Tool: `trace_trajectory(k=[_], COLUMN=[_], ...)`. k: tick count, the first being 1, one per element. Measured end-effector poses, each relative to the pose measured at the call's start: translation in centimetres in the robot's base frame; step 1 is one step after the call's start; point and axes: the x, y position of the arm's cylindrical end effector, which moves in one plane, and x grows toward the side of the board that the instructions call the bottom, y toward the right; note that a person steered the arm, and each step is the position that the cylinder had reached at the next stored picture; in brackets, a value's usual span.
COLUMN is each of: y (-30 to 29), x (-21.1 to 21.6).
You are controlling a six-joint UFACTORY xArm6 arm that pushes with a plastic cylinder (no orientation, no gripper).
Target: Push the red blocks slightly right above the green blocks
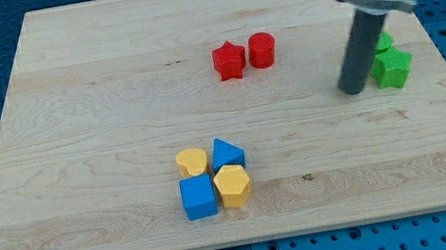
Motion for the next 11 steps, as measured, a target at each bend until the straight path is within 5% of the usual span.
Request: trace_trajectory(k=[3,6,9,11], y=[-19.8,-7.8,-11.2,-4.4], x=[-4.0,-8.7,-3.2,-6.9])
